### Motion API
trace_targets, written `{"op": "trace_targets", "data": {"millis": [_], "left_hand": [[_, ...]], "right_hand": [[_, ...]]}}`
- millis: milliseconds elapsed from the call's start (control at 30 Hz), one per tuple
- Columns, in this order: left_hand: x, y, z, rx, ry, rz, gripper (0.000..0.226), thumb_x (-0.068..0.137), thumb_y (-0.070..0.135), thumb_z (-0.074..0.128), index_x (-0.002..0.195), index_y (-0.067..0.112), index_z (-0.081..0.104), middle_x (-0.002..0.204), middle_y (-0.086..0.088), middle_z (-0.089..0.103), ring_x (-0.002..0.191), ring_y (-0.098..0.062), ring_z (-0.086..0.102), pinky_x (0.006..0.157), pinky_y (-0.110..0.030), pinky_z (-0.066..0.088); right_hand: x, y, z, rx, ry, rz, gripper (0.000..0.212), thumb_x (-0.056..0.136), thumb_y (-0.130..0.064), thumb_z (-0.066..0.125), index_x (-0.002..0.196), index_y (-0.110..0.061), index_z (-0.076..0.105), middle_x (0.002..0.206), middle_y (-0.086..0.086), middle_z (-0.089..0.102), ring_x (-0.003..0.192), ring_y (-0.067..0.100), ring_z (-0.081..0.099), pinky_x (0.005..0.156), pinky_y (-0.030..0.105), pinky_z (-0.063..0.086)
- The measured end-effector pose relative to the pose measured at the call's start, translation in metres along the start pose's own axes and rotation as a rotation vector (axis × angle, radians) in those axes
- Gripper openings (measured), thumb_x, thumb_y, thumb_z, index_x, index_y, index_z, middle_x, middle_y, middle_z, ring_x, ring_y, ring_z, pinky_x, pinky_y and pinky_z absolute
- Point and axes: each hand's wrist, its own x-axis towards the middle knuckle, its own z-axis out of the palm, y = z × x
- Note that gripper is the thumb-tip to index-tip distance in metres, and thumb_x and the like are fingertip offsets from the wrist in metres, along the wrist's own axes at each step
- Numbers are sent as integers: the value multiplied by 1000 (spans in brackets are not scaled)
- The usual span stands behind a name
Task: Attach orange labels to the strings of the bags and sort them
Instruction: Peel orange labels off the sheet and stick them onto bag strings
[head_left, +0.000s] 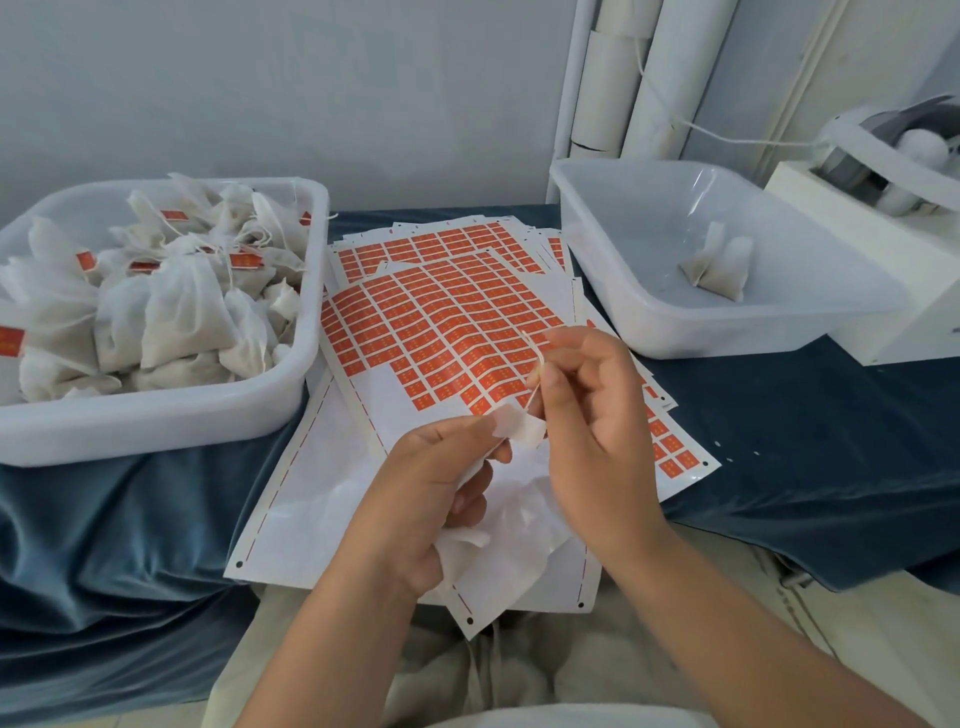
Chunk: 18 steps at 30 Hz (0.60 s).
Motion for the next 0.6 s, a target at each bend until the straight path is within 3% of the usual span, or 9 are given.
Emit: {"op": "trace_targets", "data": {"millis": [100, 167, 300, 433, 600], "left_hand": [[-1, 1, 2, 31, -13, 29, 42, 75, 53, 87, 76, 13, 74, 78, -12, 46, 51, -11, 32, 50, -23, 35], [-2, 2, 3, 42, -18, 40, 43, 67, 58, 82, 70, 16, 73, 69, -5, 50, 49, -9, 33, 49, -22, 35], [-1, 2, 3, 88, 9, 65, 37, 70, 56, 78, 68, 19, 75, 60, 3, 51, 48, -8, 36, 49, -20, 36], [0, -1, 2, 131, 42, 129, 56, 58, 66, 80, 78, 14, 78, 70, -5, 53, 55, -12, 35, 51, -25, 35], [0, -1, 5, 161, 69, 152, 41, 61, 61, 79, 78, 25, 83, 63, 8, 62, 45, -3, 41, 45, -16, 37]], "right_hand": [[1, 1, -1, 2, -14, 29, 28, 108, -23, 54, 118, -49, 56, 103, -13, 67, 94, 20, 69, 84, 25, 59], [2, 3, -2, 13, -18, 60, 23, 108, -25, 55, 120, -45, 56, 105, -11, 68, 96, 20, 70, 84, 26, 59], [2, 3, -1, 25, -40, 119, 22, 107, -31, 55, 120, -49, 54, 107, -12, 68, 100, 17, 71, 86, 26, 60], [3, 1, -1, 41, -41, 170, 20, 105, -35, 56, 122, -46, 56, 103, -13, 68, 97, 15, 71, 86, 26, 60], [4, -1, -3, 68, -60, 197, 20, 107, -29, 57, 123, -40, 58, 103, -13, 69, 95, 12, 71, 83, 22, 58]]}}
